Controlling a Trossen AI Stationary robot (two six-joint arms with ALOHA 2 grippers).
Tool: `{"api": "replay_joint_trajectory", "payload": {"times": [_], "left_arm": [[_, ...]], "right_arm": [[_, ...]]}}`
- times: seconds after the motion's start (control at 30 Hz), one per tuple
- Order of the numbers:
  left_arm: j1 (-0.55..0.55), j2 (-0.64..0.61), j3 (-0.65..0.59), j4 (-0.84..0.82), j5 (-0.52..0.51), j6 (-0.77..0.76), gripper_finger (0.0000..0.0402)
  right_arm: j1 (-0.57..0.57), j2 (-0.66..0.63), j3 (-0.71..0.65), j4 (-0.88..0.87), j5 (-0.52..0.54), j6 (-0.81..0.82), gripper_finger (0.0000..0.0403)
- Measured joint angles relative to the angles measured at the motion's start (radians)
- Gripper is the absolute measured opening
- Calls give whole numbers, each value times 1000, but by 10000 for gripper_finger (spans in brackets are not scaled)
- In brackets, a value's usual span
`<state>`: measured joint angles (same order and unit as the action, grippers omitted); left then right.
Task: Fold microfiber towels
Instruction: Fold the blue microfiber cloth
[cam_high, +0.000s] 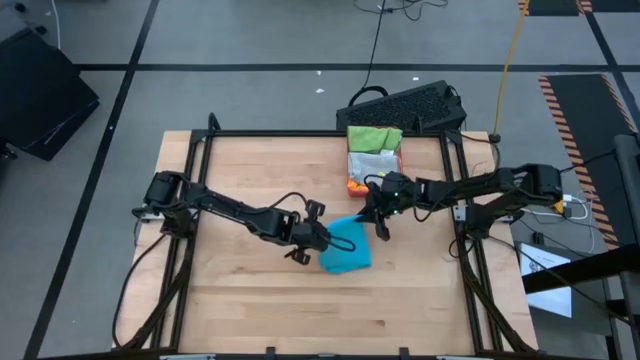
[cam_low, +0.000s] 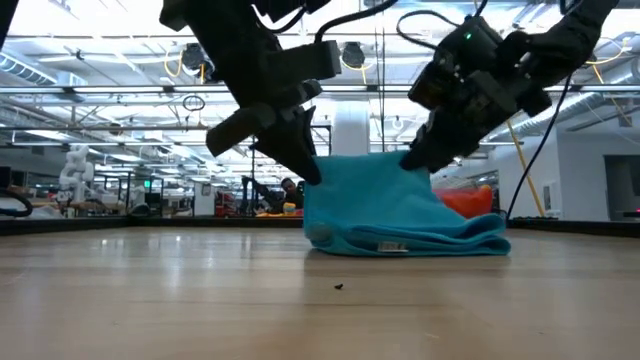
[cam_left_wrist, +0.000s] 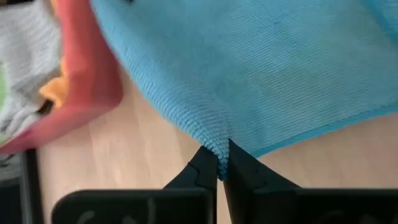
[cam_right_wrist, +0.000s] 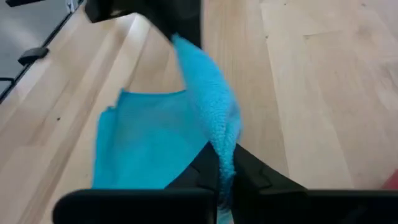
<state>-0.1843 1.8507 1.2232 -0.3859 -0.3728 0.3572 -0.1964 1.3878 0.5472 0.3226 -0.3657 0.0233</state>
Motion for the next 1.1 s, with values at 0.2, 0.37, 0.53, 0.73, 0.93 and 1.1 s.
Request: {"api": "replay_joint_trajectory", "payload": {"times": [0.2,0.37,0.53,0.73,0.93,1.1], "left_arm": [[6,0,14,-5,-45,0,13],[6,0,25,-6,-47,-25,7],[-15,0,29,-9,-72,-21,18],[-31,-37,31,-33,-82,-65,7],[-32,-82,31,-33,-55,-215,34],[-34,-80,30,-25,94,-377,77]], "right_arm": [[44,-104,0,-138,102,-20,12],[97,-116,0,-172,161,-34,4],[168,-123,8,-187,218,19,10],[266,-127,59,-239,345,41,7],[317,-127,83,-304,456,41,7],[352,-127,83,-345,471,27,8]]}}
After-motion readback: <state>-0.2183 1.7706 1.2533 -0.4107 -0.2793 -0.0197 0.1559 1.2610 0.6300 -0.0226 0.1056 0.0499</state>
